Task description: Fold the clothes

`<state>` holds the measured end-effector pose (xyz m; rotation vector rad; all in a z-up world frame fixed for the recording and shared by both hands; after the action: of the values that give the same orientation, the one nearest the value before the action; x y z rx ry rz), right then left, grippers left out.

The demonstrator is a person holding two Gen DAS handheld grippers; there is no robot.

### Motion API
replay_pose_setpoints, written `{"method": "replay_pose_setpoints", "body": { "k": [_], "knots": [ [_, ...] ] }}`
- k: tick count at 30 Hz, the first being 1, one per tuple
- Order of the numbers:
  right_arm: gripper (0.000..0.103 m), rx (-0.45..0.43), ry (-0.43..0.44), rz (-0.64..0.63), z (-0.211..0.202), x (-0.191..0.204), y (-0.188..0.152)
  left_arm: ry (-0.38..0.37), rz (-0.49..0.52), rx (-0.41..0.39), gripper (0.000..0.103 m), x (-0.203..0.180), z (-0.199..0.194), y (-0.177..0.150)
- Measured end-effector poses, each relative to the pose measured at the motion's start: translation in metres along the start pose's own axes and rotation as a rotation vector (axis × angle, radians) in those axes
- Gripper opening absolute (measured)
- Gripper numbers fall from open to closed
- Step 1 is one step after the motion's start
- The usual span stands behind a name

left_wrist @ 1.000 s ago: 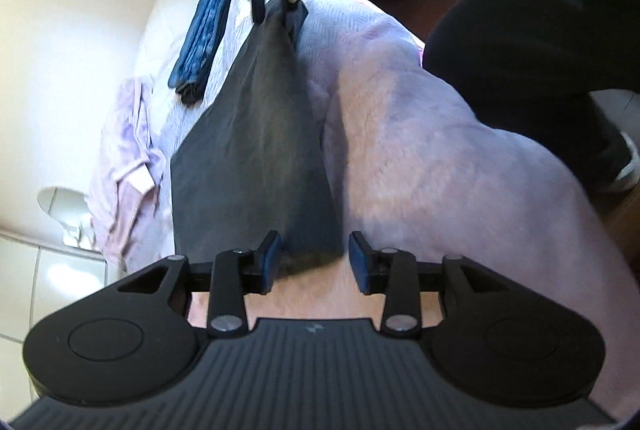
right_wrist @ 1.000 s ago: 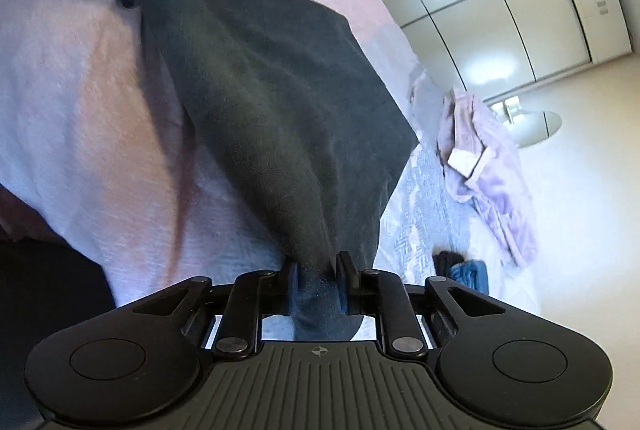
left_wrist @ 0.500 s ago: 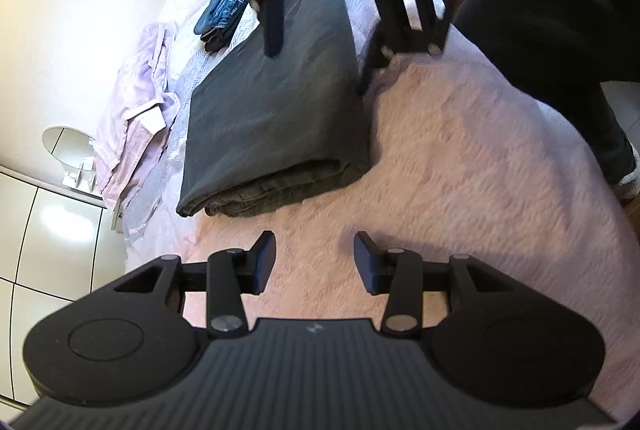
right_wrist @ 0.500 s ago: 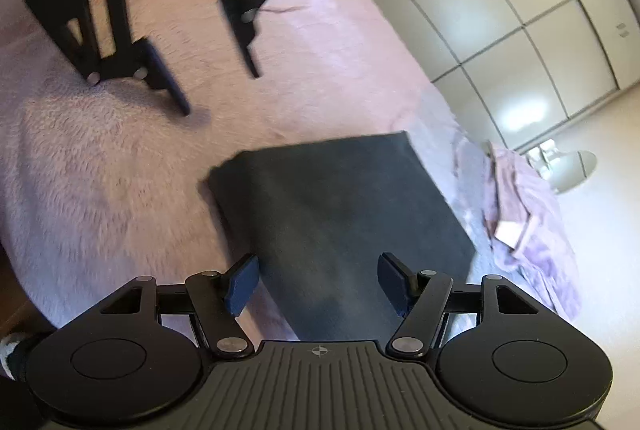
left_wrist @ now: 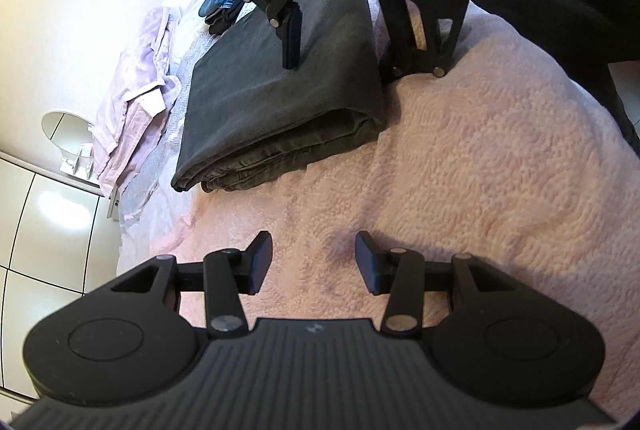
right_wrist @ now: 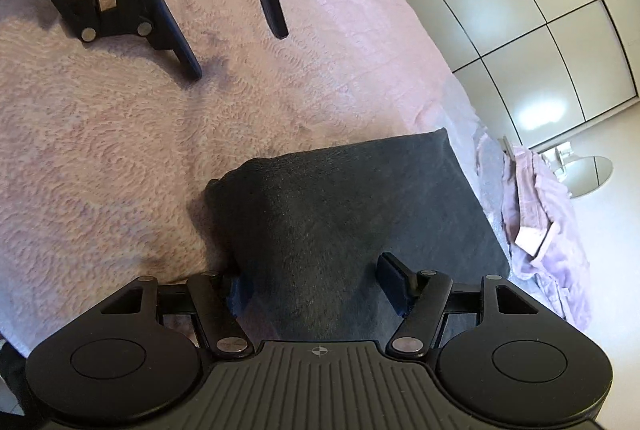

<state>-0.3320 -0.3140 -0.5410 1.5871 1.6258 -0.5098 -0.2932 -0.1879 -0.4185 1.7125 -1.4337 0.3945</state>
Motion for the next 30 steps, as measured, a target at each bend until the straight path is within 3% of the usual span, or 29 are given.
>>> {"method": "replay_pose_setpoints", "body": {
  "k": [8,14,19,25,30],
  "knots": [
    [0.038,-0.04,-0.004,0.054,-0.014,-0.008,-0.003,-0.001,0.025,0.008,0.048,0.003,0.006,0.002],
    [0.027,-0.065,-0.017,0.07,-0.033,-0.019,-0.002,0.008,0.058,0.016,0.052,0.005,0.009,0.005],
    [0.022,-0.07,-0.027,0.082,-0.052,-0.028,-0.009,0.016,0.079,0.015,0.057,0.007,0.011,0.007],
    [0.019,-0.072,-0.036,0.089,-0.092,-0.033,-0.038,0.077,0.106,-0.039,0.08,0.015,0.022,0.014],
    [0.019,-0.087,-0.024,0.118,-0.13,-0.034,-0.074,0.129,0.143,-0.106,0.088,0.019,0.048,0.035]
  ]
}}
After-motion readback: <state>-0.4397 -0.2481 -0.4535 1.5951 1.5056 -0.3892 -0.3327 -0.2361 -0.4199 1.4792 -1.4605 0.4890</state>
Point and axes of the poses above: each gripper's, at about its wrist camera, not at the fingertips, and z roughly the way its jaws point, x to its left, y to its top, the point moved 5 cm from there along z, roughly the way its jaws point, and after that the axes turned 10 degrees about -z, right-handed, at the moved point
